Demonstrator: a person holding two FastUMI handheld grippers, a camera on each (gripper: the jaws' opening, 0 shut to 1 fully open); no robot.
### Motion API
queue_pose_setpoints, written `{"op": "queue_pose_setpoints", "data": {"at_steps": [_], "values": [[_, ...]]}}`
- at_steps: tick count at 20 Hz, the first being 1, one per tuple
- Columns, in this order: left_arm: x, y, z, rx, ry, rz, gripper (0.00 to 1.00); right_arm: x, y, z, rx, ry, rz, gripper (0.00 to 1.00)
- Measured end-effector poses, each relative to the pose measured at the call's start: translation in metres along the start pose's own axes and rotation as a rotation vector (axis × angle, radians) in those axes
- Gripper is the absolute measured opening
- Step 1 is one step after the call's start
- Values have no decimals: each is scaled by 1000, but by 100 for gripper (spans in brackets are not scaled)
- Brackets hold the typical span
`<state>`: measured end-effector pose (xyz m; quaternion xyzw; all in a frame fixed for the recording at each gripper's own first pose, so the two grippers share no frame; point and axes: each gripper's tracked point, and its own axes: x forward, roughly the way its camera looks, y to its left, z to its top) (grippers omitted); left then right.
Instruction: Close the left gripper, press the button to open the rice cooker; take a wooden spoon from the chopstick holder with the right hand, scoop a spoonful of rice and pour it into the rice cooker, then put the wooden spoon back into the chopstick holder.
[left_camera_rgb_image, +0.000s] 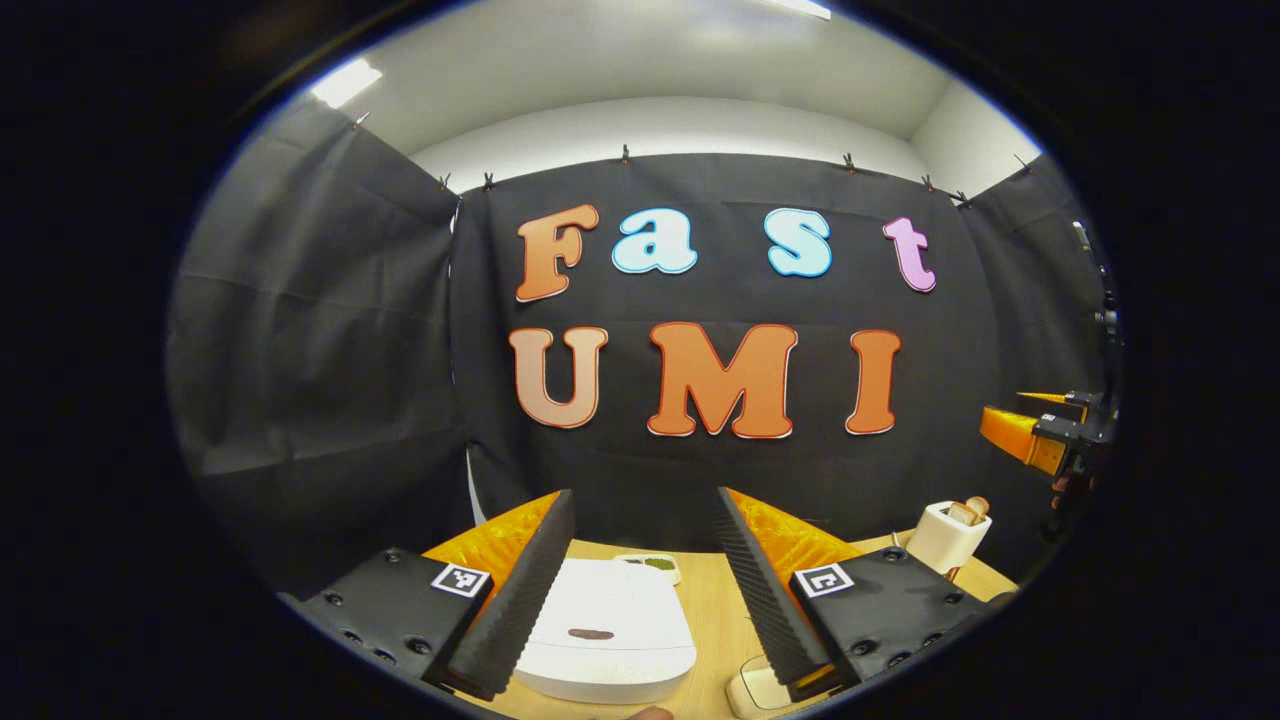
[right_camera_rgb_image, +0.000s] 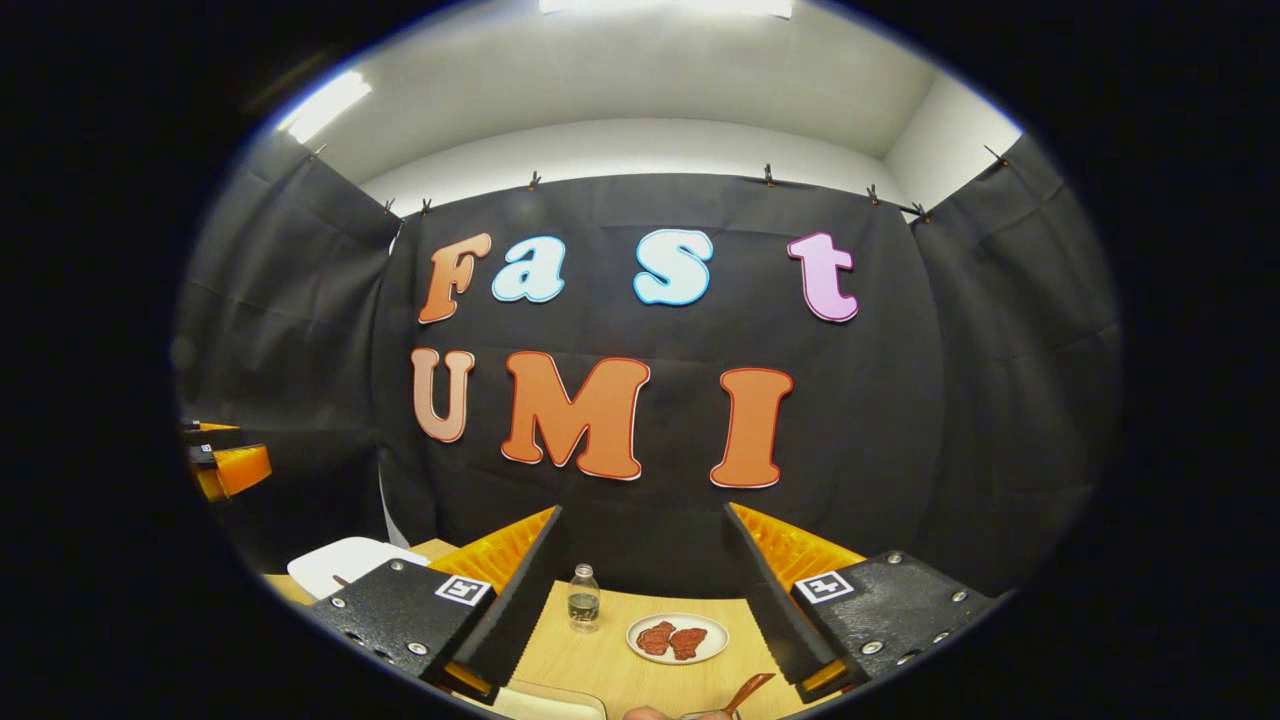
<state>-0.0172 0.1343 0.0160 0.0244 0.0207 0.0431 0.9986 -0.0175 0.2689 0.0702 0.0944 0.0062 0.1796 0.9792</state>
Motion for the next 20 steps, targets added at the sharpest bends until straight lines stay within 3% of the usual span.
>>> {"op": "queue_pose_setpoints", "data": {"at_steps": [9,17,19,20], "values": [[9,14,9,-30,4,37,95,6,5,-4,-30,-2,15,95],[18,53,-17,-12,95,138,91,9,-5,-26,-23,44,7,95],[22,58,-26,-11,133,146,72,11,-7,-29,-29,50,7,95],[23,60,-31,-10,157,151,55,10,-7,-29,-32,49,5,95]]}}
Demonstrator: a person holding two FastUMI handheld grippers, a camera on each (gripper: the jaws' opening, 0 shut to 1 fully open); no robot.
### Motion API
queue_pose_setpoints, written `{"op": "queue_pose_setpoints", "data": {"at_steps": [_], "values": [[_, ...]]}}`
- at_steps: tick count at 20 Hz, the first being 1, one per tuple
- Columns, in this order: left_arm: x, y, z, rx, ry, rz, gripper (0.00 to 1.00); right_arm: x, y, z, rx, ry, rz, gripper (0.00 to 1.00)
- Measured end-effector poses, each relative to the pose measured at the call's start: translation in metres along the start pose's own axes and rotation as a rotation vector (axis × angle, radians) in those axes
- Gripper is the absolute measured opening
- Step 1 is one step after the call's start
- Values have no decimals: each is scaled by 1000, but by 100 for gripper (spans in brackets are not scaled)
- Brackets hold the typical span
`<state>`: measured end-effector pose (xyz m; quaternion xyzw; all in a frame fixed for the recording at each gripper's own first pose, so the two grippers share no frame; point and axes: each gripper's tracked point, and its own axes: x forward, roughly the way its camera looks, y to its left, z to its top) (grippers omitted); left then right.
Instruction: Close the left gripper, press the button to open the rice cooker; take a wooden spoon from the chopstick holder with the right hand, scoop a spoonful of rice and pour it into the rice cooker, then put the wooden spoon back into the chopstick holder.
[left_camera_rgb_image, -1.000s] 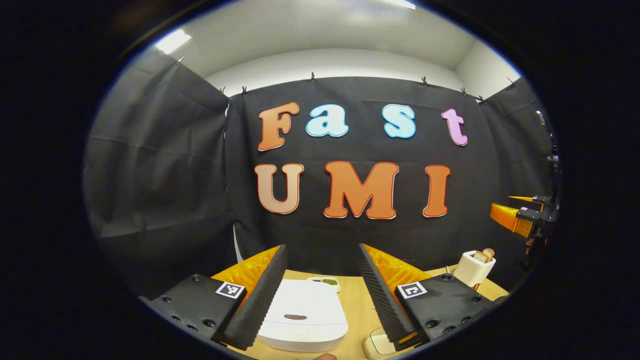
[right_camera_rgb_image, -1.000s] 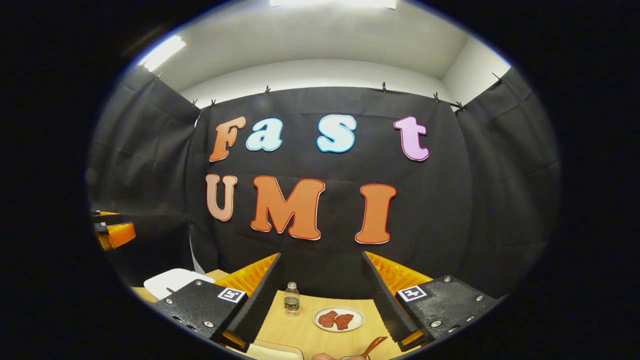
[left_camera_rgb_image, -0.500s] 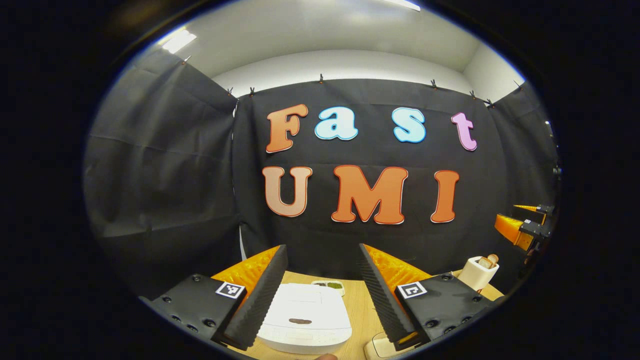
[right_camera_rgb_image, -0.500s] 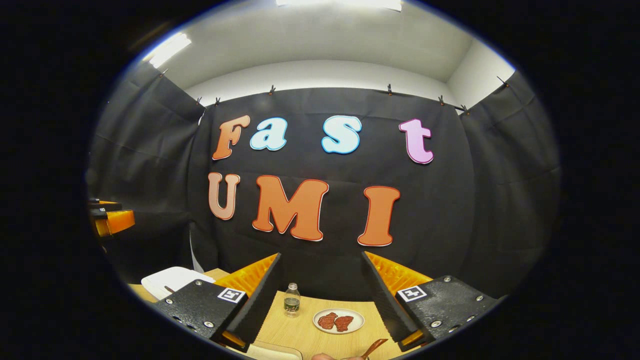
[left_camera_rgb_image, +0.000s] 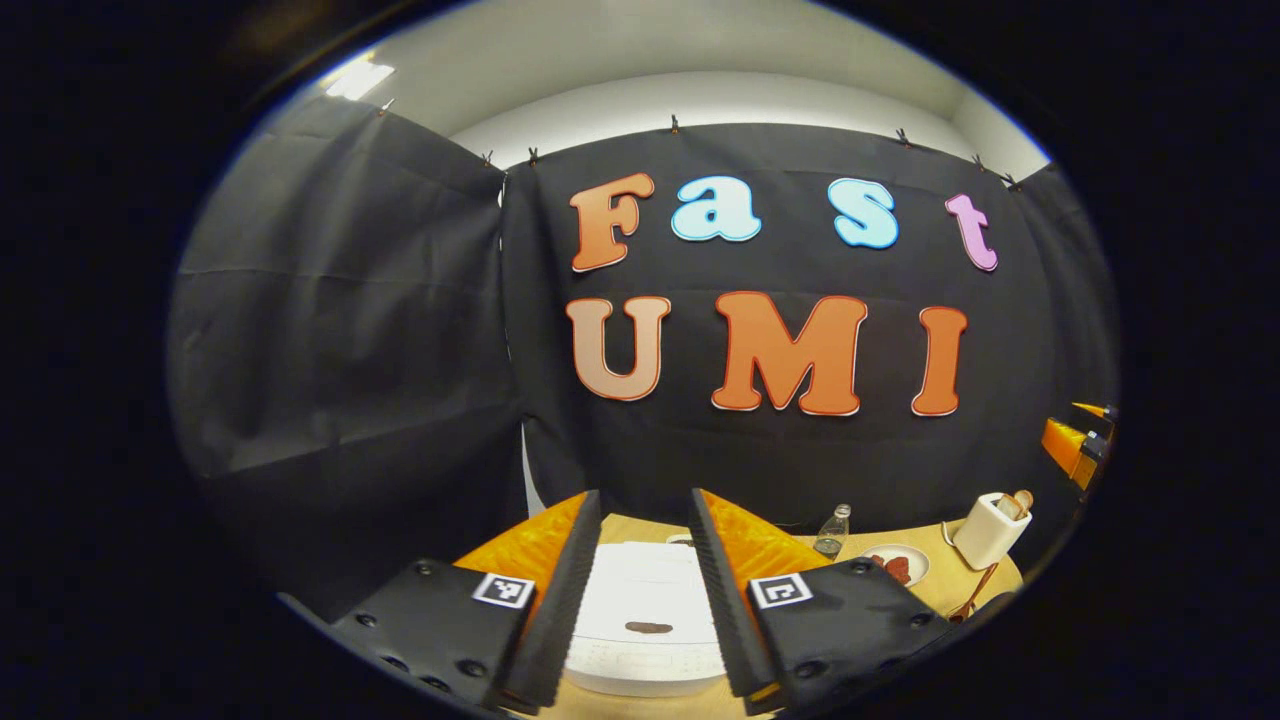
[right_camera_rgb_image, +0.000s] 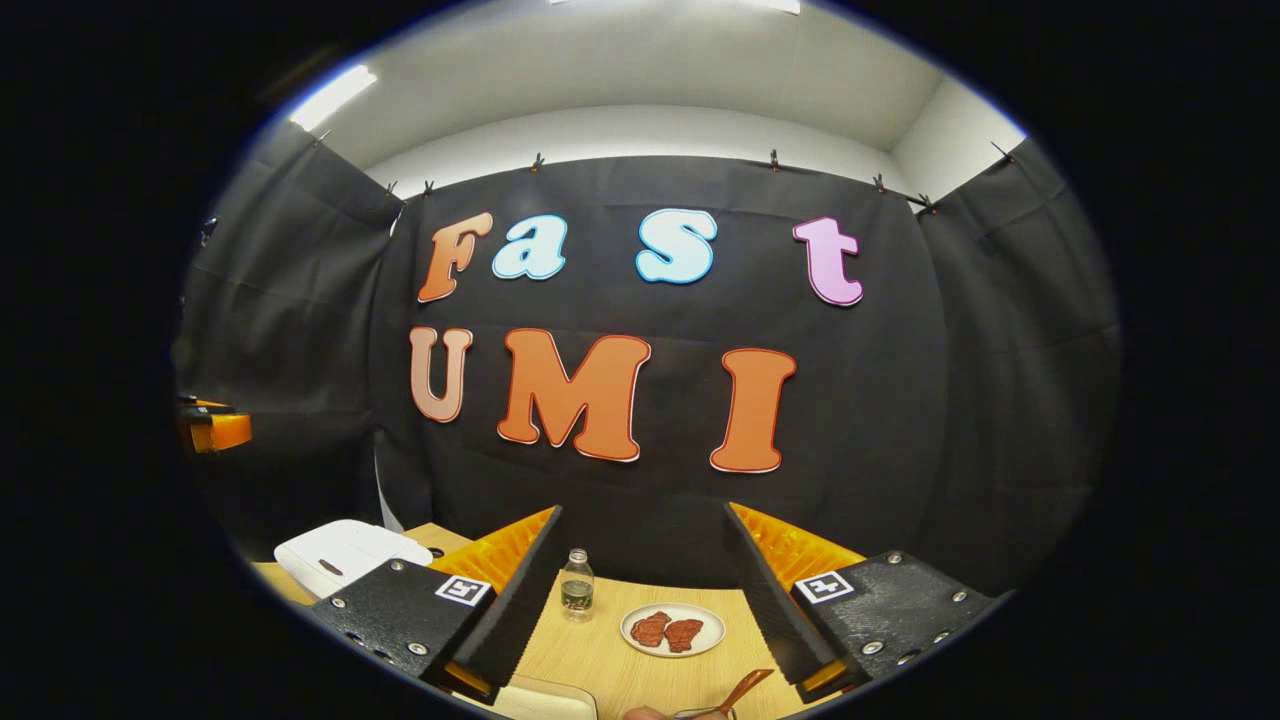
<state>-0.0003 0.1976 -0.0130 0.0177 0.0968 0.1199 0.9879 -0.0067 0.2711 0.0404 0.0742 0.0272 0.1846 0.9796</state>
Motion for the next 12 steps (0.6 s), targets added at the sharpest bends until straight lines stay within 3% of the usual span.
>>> {"op": "queue_pose_setpoints", "data": {"at_steps": [1,3,4,5,8,12], "values": [[4,8,-6,4,25,24,39,2,-1,-2,-2,4,0,95],[10,2,-19,-21,80,-17,7,2,-3,-5,-4,11,-1,95],[26,15,-25,-25,102,25,15,2,-3,-7,-5,13,-1,95],[16,23,-32,-46,143,54,5,2,-4,-8,-8,14,-4,95],[28,22,-70,-136,279,47,9,5,-8,-12,-14,20,-11,95],[41,33,-96,-205,425,56,5,6,-16,-20,-16,34,-26,97]]}}
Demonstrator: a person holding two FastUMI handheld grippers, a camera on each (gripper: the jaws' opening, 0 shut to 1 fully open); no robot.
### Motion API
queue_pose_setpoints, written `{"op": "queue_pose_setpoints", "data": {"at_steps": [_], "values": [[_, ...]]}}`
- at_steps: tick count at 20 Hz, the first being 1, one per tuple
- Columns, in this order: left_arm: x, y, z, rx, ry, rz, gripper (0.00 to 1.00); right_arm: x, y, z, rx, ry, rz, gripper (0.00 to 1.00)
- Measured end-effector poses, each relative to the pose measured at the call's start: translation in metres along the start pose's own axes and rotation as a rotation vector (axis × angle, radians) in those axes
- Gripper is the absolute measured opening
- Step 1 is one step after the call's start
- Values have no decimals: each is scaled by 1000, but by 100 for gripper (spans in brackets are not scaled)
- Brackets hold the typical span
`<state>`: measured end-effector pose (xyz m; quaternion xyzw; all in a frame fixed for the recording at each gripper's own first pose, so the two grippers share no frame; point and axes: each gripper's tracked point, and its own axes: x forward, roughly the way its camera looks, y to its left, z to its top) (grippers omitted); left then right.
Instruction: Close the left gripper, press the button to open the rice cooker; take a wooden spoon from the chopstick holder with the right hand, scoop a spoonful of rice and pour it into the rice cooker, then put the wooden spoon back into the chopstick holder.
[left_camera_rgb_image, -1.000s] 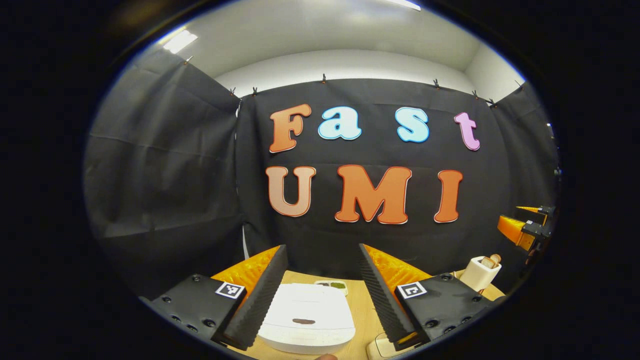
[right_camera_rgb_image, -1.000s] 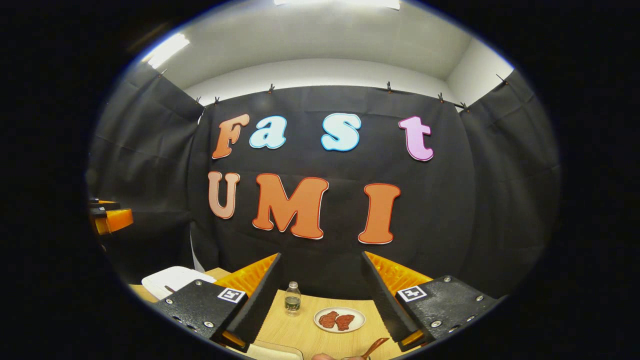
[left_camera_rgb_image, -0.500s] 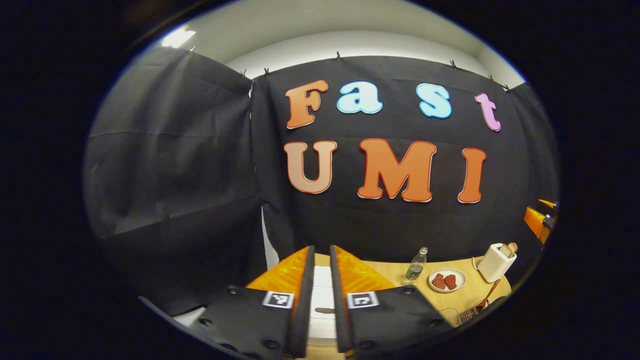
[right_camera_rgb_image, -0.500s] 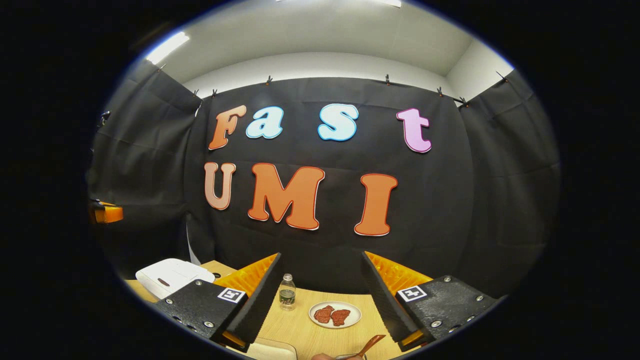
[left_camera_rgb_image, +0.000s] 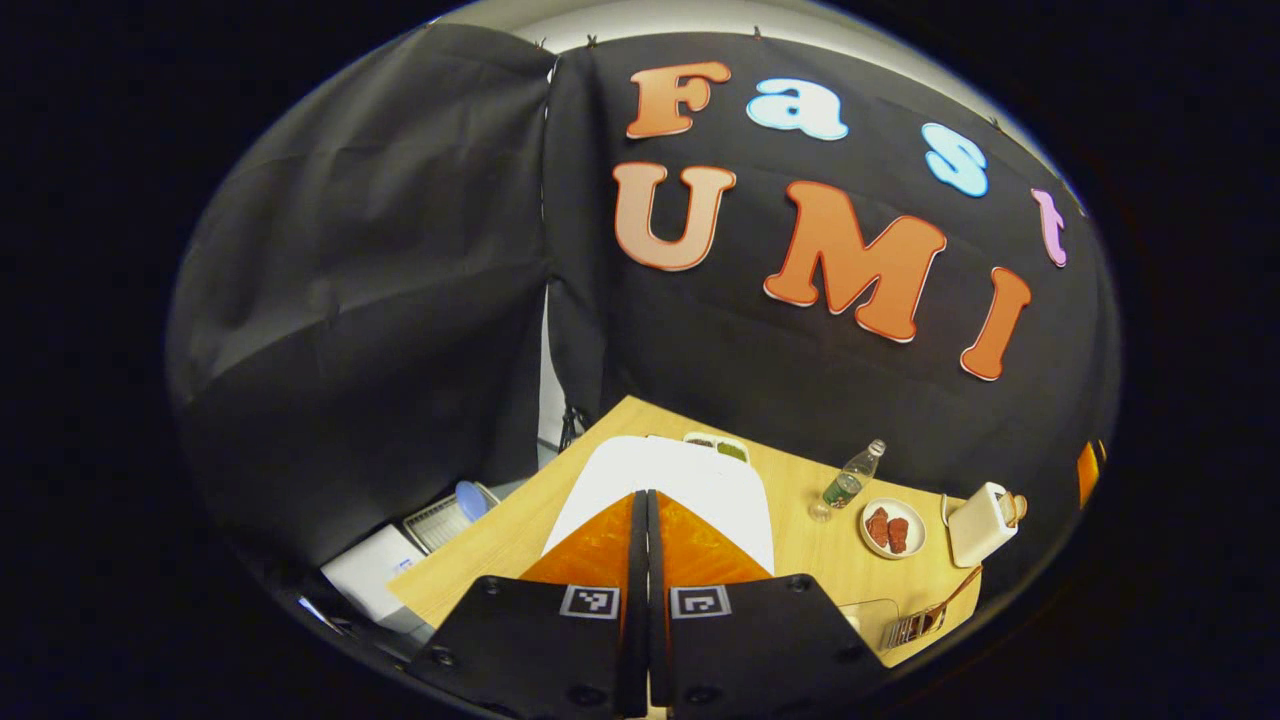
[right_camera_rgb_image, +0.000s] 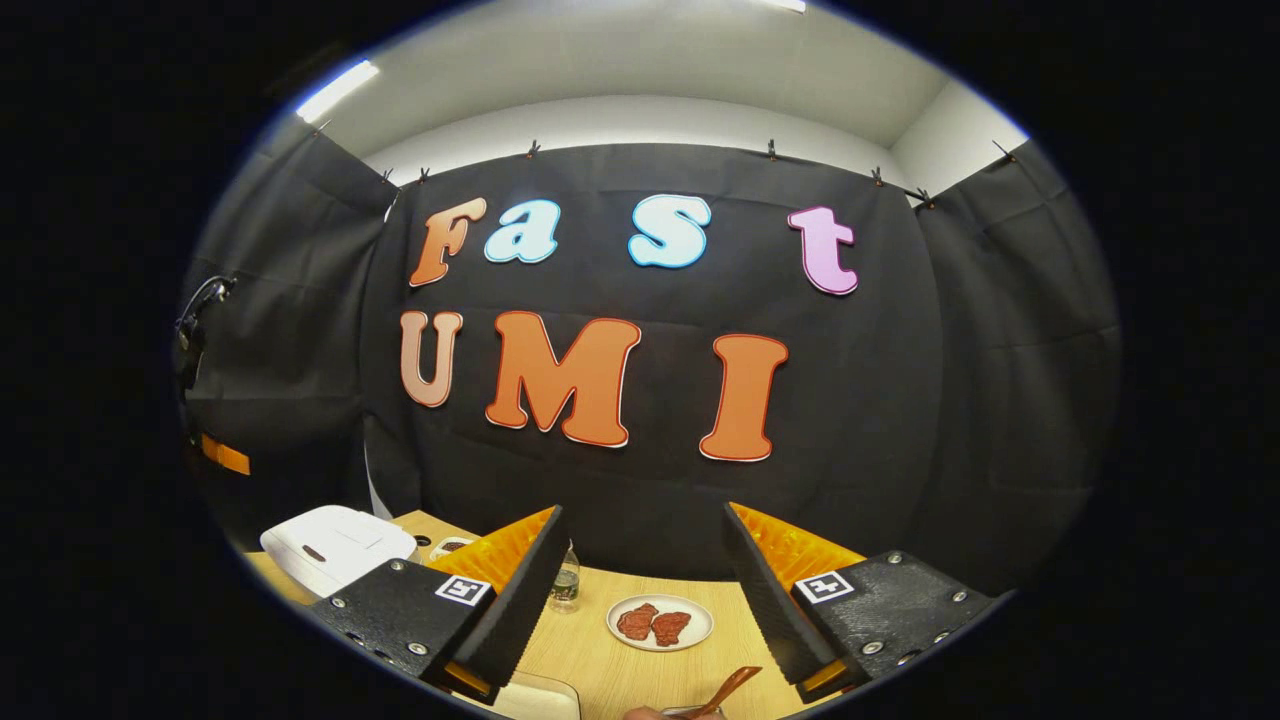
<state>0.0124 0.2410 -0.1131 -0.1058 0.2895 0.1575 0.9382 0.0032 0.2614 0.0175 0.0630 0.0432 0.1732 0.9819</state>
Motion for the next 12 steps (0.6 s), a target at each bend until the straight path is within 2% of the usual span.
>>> {"op": "queue_pose_setpoints", "data": {"at_steps": [1,2,6,9,12], "values": [[8,3,-5,-27,42,-8,2,0,-3,-2,-4,5,-9,97],[14,3,-9,-57,84,-21,5,0,-7,-5,-6,11,-17,95],[37,12,-25,-157,240,-83,5,0,-20,-21,-10,41,-50,95],[54,1,-42,-227,350,-147,8,2,-30,-34,-3,66,-75,95],[72,-13,-70,-272,454,-186,5,2,-37,-44,0,88,-89,95]]}}
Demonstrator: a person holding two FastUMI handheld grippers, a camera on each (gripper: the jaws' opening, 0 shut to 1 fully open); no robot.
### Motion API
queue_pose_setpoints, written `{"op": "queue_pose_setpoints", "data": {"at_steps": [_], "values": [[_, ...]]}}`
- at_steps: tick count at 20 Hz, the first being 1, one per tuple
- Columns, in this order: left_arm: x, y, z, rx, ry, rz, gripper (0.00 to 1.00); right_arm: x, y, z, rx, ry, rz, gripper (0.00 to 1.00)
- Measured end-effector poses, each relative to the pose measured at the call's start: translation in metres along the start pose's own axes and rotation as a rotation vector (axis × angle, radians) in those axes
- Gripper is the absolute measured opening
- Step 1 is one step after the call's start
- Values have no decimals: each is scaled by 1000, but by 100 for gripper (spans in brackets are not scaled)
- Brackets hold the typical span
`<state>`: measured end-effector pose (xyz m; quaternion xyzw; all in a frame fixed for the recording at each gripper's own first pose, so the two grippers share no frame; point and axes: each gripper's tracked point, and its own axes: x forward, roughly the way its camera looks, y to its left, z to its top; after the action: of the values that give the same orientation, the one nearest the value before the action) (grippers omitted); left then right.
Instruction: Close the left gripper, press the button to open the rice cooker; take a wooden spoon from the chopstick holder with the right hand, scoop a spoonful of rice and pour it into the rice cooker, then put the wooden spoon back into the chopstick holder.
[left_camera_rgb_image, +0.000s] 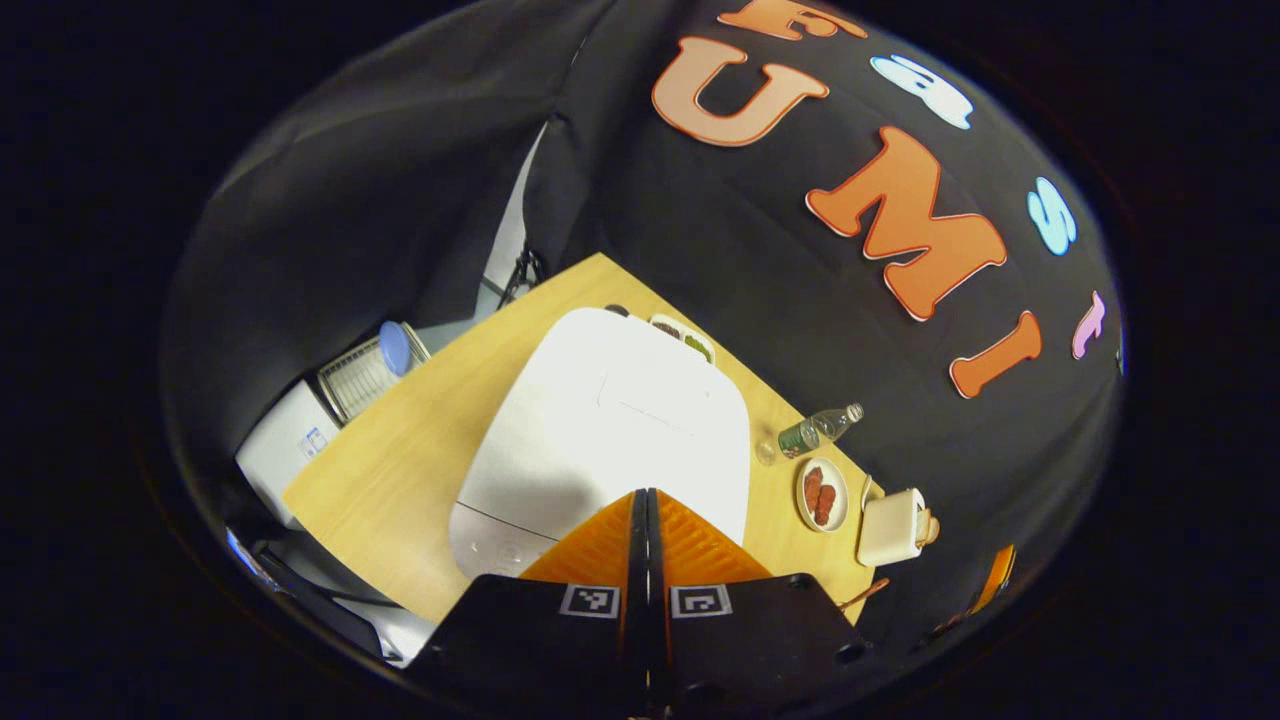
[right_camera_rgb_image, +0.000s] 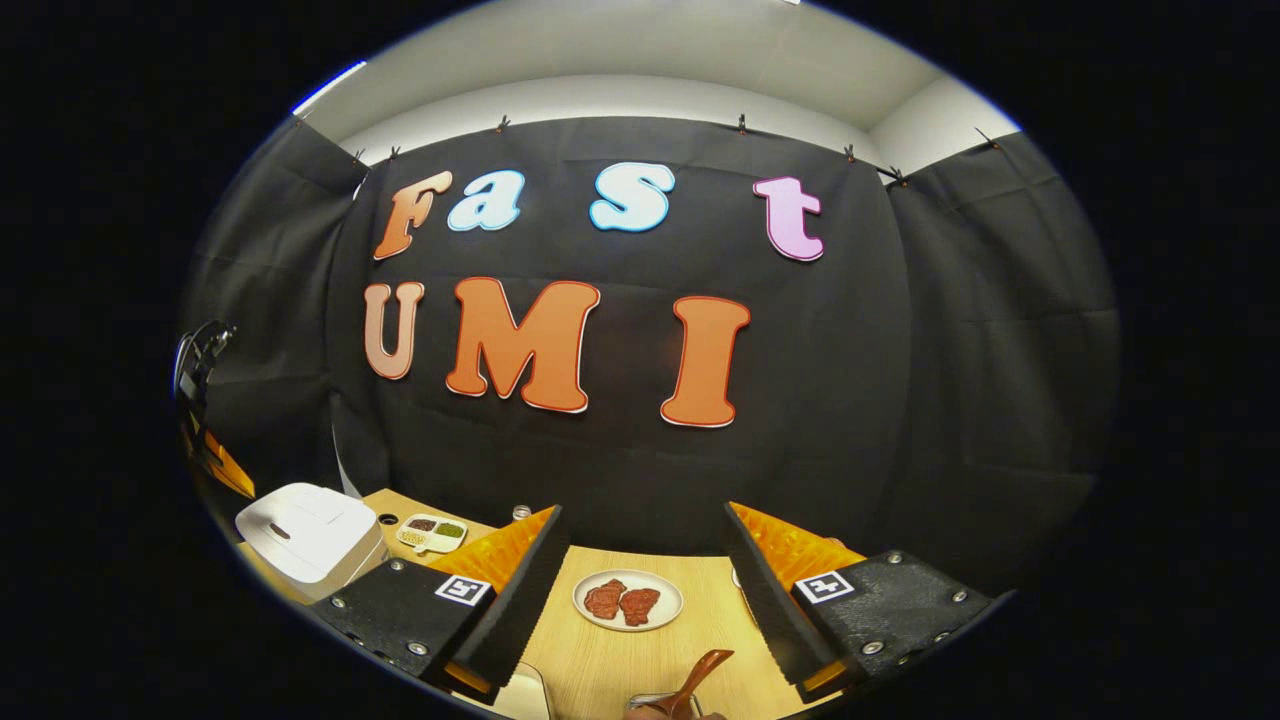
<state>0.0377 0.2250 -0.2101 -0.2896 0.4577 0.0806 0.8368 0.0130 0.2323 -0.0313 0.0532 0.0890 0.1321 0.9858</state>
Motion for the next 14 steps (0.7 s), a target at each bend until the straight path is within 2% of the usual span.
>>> {"op": "queue_pose_setpoints", "data": {"at_steps": [3,8,9,10,14], "values": [[27,-4,-17,-1,86,-2,5,5,-2,-6,-6,13,-9,95],[46,9,-35,30,146,59,5,8,-2,-17,-13,30,-7,95],[47,6,-35,12,147,48,8,9,-2,-19,-13,34,-7,95],[48,6,-33,2,136,51,5,9,-2,-22,-11,38,-3,95],[48,9,-35,53,104,82,6,12,5,-34,4,69,14,95]]}}
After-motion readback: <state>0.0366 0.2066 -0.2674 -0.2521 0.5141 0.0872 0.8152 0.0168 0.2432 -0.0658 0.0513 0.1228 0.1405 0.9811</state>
